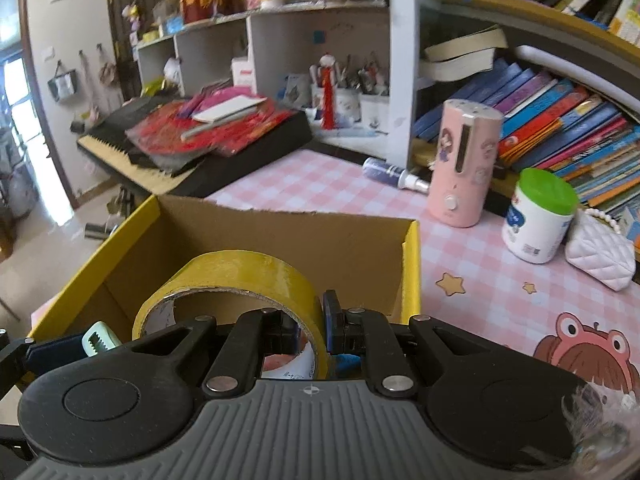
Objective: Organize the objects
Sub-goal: 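Open the right gripper to drop the tape while the left gripper releases the holder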
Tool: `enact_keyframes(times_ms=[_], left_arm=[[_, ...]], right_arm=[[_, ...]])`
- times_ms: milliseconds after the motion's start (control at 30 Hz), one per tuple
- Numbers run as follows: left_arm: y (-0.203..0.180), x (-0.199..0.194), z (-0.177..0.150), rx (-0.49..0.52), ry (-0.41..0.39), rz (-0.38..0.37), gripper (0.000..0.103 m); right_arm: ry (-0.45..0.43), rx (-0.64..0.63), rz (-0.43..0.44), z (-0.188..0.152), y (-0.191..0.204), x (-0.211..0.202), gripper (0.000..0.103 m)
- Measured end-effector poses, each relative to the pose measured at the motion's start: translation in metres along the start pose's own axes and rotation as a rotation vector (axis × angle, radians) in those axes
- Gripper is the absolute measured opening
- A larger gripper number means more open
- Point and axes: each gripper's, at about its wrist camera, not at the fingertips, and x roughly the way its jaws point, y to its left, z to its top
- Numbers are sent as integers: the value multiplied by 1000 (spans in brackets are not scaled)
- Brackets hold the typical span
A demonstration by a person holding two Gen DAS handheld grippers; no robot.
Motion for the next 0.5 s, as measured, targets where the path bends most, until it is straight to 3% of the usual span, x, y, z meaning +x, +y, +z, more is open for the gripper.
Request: enact_keyframes(times_ms=[267, 500], left_arm=[[-6, 2, -2, 43, 5, 38, 72], [-6, -5, -5, 42, -14, 52, 86]], right_arm=[[26, -49, 10, 2, 4, 13, 11], [40, -67, 16, 5, 8, 20, 11]])
